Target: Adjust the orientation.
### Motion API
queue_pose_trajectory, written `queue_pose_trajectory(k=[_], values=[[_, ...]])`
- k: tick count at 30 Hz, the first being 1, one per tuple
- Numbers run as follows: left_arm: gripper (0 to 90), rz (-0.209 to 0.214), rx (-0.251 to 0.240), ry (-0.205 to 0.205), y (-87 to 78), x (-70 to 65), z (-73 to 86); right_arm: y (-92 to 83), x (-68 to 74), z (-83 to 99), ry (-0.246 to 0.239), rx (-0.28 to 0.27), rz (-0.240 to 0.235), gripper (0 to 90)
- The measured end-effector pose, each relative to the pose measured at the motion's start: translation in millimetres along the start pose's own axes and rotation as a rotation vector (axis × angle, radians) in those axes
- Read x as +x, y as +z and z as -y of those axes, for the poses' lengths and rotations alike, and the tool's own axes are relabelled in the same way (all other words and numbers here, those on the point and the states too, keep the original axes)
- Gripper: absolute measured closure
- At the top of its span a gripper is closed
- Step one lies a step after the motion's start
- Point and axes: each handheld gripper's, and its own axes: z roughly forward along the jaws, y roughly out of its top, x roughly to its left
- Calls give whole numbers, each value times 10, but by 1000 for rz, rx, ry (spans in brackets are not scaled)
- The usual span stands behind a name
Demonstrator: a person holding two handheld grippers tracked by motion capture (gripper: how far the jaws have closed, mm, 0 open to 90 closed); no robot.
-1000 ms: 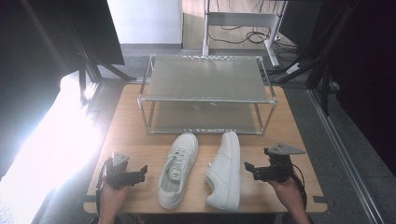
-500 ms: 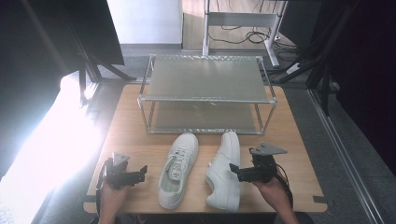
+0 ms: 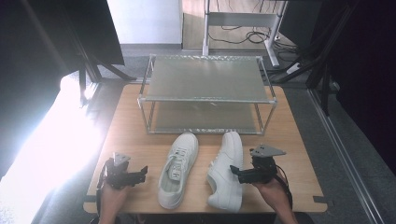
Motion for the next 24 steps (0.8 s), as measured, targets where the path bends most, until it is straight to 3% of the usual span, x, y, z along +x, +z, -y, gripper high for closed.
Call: queue_pose_trajectory(k=[16, 24], values=[[12, 11, 11, -9, -6, -6, -4, -242, -239, 147, 60, 9, 40, 0], [13, 13, 16, -5, -1, -26, -8, -396, -426, 375, 119, 30, 102, 0]])
